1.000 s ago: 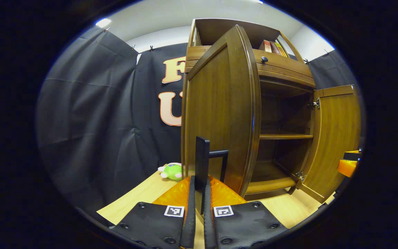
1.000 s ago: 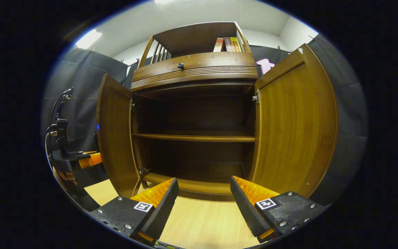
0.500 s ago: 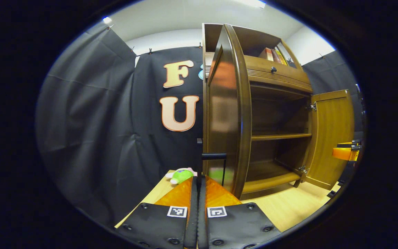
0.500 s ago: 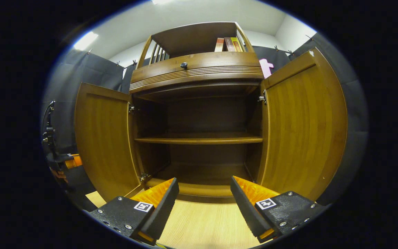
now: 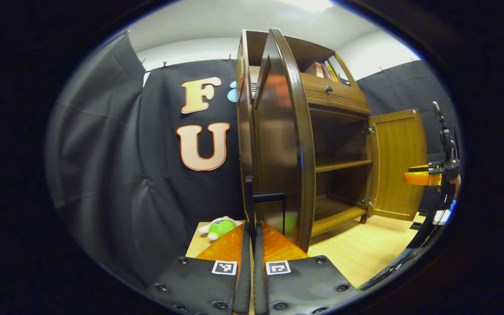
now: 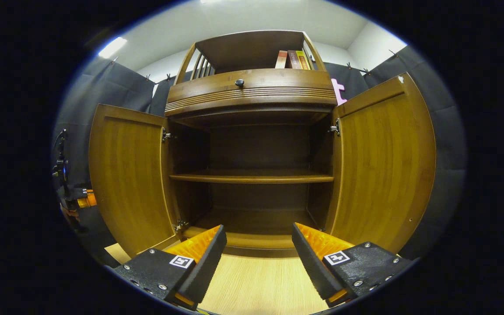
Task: Open the right door of the double-door shoe cabinet with the right hand, and open the left door with the left hand.
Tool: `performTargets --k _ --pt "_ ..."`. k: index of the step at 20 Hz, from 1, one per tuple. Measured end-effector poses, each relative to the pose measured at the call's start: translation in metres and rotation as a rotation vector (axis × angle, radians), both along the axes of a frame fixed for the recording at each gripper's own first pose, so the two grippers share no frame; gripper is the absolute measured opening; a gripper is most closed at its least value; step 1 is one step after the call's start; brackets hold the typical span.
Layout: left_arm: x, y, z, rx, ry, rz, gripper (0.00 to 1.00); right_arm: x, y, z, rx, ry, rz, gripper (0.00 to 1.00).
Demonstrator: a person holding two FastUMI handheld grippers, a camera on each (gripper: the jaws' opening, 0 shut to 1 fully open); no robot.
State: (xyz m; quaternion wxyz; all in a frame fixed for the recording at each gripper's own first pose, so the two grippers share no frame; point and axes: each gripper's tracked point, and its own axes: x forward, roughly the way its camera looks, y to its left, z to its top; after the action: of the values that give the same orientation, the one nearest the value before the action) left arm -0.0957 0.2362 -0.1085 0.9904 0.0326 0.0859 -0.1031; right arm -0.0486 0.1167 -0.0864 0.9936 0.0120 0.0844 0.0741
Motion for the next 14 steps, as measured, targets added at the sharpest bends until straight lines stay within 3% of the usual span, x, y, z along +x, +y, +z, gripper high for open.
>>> performTargets --k 4,8,11,14 --pt "-0.028 0.01 -0.008 -0.016 0.018 0.043 0.11 0.005 0.013 -0.002 0.017 -0.006 0.046 0.93" --pt "-0.083 0.025 -0.008 -0.042 0.065 0.204 0.12 0.015 0.017 -0.012 0.03 0.022 0.104 0.96" --pt "-0.096 0.006 0.03 -0.049 -0.004 0.328 0.11 0.02 0.004 -0.005 0.03 0.008 0.11 0.93" --pt "-0.071 -0.051 0.062 -0.01 -0.086 0.339 0.11 0.022 -0.028 0.003 -0.023 -0.024 0.052 0.93"
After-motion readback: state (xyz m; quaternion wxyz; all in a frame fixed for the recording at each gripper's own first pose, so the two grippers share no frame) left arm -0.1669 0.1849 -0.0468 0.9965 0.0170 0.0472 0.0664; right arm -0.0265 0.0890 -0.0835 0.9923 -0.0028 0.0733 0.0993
